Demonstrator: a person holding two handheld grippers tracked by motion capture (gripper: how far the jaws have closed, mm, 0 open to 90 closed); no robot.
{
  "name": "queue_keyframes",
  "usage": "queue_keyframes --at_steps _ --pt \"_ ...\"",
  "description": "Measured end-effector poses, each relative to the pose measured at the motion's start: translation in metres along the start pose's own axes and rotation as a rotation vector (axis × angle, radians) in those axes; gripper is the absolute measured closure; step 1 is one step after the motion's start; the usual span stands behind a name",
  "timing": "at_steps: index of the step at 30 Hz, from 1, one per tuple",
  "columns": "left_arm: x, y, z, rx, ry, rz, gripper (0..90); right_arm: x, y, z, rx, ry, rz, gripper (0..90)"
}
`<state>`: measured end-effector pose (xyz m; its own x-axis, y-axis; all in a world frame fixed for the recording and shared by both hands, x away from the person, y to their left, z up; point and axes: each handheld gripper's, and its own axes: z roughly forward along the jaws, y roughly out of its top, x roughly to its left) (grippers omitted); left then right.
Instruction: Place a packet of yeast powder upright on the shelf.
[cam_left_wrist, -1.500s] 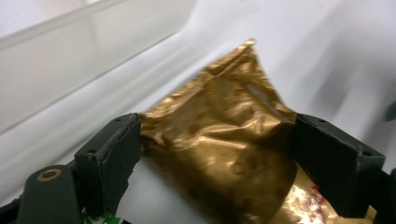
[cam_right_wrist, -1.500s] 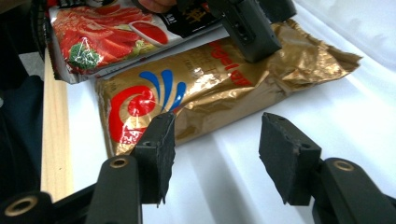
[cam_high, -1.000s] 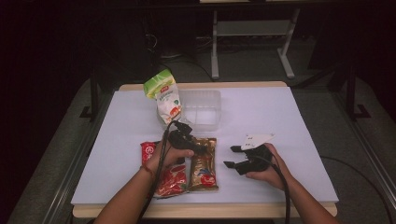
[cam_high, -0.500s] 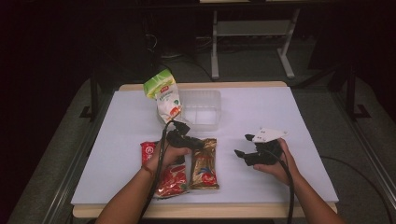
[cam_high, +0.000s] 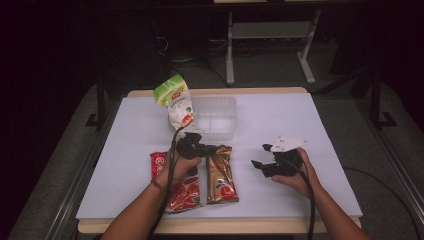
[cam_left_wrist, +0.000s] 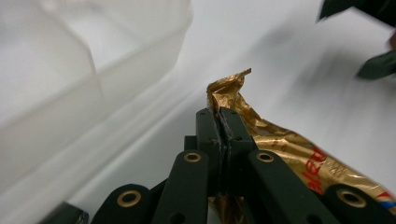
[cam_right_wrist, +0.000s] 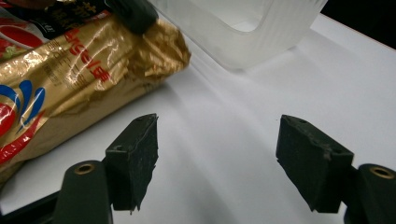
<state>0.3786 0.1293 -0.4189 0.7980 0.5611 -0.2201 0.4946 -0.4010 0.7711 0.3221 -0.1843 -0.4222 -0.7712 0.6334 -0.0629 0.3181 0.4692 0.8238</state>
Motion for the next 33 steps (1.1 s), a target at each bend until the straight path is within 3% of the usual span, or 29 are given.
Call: queue_keyframes --at_steps 9,13,25,33 --pt "-0.023 0.018 -0.046 -0.218 0.012 0.059 89.1 -0.001 0.0 -0.001 -0.008 0.001 0.004 28.5" --pt "-0.028 0.024 -0.069 -0.305 0.031 0.066 89.3 -0.001 0.0 -0.001 -0.012 0.003 0.011 28.4" --pt "-0.025 0.03 -0.098 -0.43 0.075 0.05 89.4 -0.003 0.001 -0.003 -0.022 -0.004 0.02 28.4" --pt "-0.022 0.034 -0.113 -0.508 0.145 0.046 89.5 -0.003 0.001 -0.003 -0.022 -0.003 0.022 28.3"
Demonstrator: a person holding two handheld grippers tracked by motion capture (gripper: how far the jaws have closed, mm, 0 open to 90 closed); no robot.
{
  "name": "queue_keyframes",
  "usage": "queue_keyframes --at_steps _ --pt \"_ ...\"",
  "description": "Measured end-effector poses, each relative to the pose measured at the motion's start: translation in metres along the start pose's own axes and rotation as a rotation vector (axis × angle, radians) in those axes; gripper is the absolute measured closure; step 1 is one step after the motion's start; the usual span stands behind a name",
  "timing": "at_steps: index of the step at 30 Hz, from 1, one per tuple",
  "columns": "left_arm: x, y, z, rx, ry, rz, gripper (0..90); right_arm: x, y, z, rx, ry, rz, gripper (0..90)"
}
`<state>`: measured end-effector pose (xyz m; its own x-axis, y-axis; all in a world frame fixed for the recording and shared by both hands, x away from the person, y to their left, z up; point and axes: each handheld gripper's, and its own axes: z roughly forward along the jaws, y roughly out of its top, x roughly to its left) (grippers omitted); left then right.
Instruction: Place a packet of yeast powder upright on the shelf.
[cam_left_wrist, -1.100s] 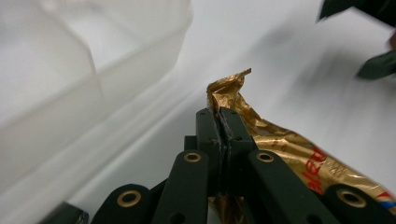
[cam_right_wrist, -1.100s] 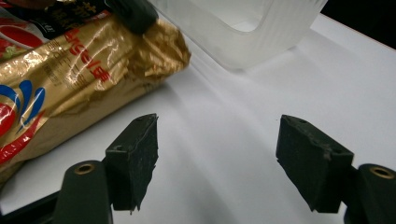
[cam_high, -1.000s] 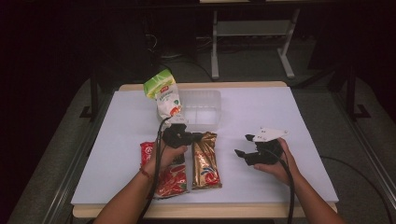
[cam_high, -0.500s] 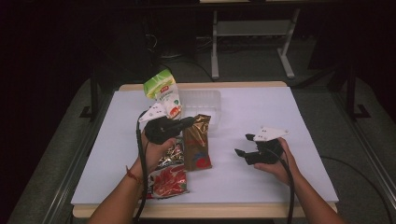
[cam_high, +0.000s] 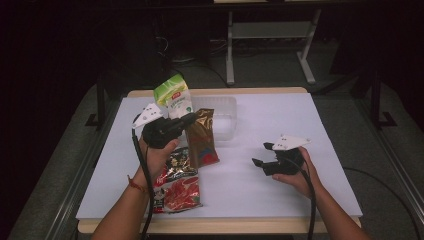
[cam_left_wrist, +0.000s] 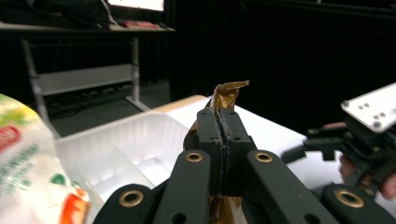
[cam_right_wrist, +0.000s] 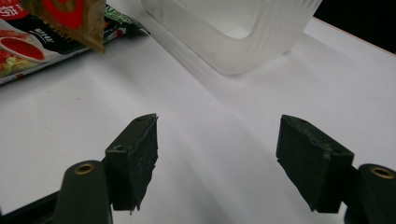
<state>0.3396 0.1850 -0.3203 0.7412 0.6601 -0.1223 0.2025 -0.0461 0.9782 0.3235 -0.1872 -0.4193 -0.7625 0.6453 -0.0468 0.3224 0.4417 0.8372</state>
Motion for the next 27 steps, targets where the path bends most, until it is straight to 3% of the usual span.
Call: queue_keyframes --at_steps 7,12,21,27 --pt "0.008 0.015 -0.002 -0.056 0.061 -0.007 89.5 0.0 -0.001 0.002 0.006 0.001 0.005 28.3" --pt "0.016 0.026 0.005 -0.07 0.14 0.022 89.5 0.001 -0.001 0.003 0.008 0.004 0.0 28.2" --pt "0.035 0.034 0.022 -0.054 0.241 0.035 89.5 0.001 -0.001 0.004 0.013 0.006 0.002 28.2" --pt "0.047 0.041 0.031 -0.06 0.294 0.017 89.4 0.002 -0.002 0.006 0.021 0.014 -0.001 28.2"
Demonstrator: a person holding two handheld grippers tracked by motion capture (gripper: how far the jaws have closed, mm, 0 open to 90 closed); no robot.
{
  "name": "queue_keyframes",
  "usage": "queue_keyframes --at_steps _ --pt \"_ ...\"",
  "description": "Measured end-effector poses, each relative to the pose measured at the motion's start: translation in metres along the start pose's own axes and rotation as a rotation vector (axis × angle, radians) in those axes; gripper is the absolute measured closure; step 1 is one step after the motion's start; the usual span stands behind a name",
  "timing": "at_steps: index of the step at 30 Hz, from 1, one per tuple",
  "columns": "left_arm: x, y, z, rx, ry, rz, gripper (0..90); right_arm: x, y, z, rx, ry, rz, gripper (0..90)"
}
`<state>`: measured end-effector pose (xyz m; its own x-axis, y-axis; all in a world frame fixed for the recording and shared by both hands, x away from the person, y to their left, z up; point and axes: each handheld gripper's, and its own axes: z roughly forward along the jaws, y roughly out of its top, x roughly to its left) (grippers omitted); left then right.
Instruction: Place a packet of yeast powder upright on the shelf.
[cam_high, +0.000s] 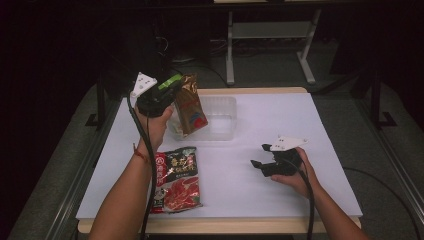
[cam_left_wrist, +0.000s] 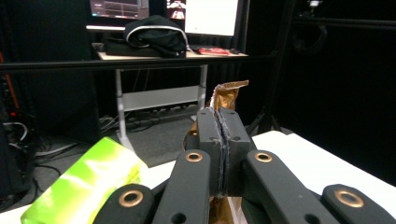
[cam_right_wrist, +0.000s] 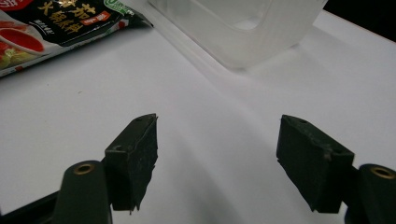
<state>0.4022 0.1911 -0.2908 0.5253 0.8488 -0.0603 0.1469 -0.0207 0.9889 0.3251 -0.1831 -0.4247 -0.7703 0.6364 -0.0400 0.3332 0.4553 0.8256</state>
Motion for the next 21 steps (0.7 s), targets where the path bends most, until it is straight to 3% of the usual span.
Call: queue_keyframes --at_steps 6,12,15,21 --pt "-0.003 0.002 0.018 0.012 0.054 0.007 89.4 0.003 0.0 0.002 0.003 0.014 -0.007 28.1" --pt "-0.015 0.004 0.039 0.027 0.124 0.057 89.4 0.004 0.0 0.003 0.014 0.025 -0.013 28.2" --pt "-0.019 0.004 0.05 0.044 0.151 0.063 89.4 0.005 -0.001 0.004 0.016 0.028 -0.014 28.2" --pt "-0.019 -0.006 0.063 0.056 0.191 0.04 89.4 0.006 -0.002 0.007 0.028 0.038 -0.016 28.1"
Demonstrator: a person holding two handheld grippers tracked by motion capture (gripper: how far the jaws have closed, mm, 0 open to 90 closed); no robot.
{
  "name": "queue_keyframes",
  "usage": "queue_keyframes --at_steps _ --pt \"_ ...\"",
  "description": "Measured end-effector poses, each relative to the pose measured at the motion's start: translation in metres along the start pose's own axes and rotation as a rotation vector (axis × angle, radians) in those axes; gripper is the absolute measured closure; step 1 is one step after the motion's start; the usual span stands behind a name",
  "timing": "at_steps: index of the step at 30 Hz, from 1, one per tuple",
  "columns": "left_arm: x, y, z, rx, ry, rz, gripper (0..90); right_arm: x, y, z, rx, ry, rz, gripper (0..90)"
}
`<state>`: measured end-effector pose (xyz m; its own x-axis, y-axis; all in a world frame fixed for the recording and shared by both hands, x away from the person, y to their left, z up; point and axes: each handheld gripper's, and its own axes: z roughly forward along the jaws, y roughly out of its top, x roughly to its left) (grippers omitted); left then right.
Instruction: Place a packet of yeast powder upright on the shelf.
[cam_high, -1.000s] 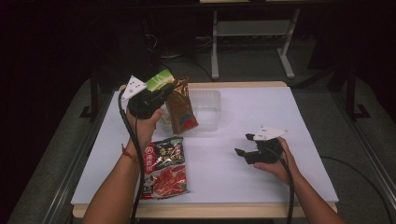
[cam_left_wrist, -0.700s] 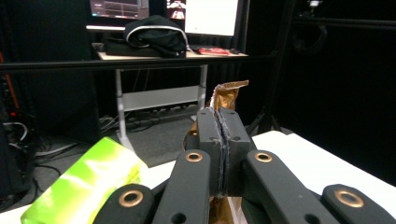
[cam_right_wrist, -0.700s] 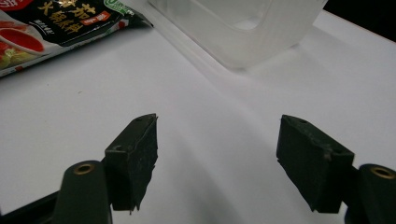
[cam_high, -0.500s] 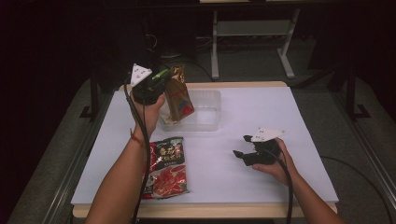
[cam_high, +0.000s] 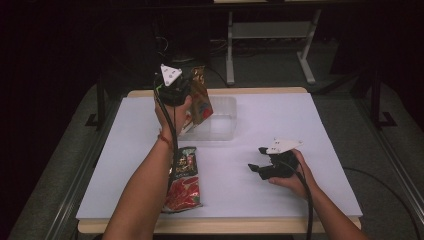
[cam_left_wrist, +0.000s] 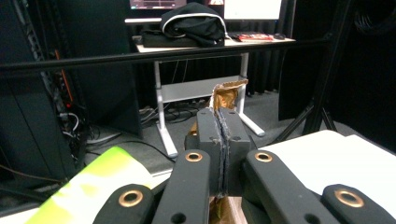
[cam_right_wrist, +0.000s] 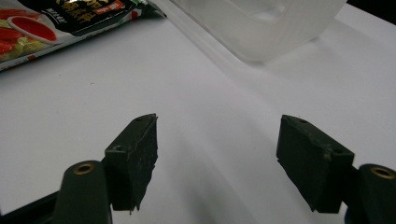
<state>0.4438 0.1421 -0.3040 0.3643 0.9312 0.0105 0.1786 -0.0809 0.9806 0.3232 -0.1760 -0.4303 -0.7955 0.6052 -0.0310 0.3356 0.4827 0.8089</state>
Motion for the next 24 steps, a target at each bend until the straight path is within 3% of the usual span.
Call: queue_keyframes --at_steps 2,7,10,17,19,24 --pt "-0.001 -0.003 0.003 0.007 0.007 -0.003 89.4 0.001 0.0 0.001 0.002 0.003 -0.003 28.1" --pt "0.002 -0.004 -0.002 -0.033 0.047 -0.015 89.4 0.001 0.0 0.002 0.005 0.009 -0.008 28.1" --pt "0.003 -0.001 -0.006 -0.042 0.073 0.0 89.4 0.002 -0.001 0.003 0.011 0.01 -0.007 28.1" --pt "0.0 -0.002 -0.007 -0.036 0.087 -0.005 89.4 0.004 0.0 0.005 0.019 0.017 -0.011 28.0" --pt "-0.002 -0.005 -0.006 -0.023 0.1 0.012 89.4 0.004 0.0 0.005 0.022 0.019 -0.016 27.8" --pt "-0.003 -0.019 0.001 -0.008 0.083 -0.019 89.3 0.005 -0.001 0.006 0.03 0.02 -0.016 27.8"
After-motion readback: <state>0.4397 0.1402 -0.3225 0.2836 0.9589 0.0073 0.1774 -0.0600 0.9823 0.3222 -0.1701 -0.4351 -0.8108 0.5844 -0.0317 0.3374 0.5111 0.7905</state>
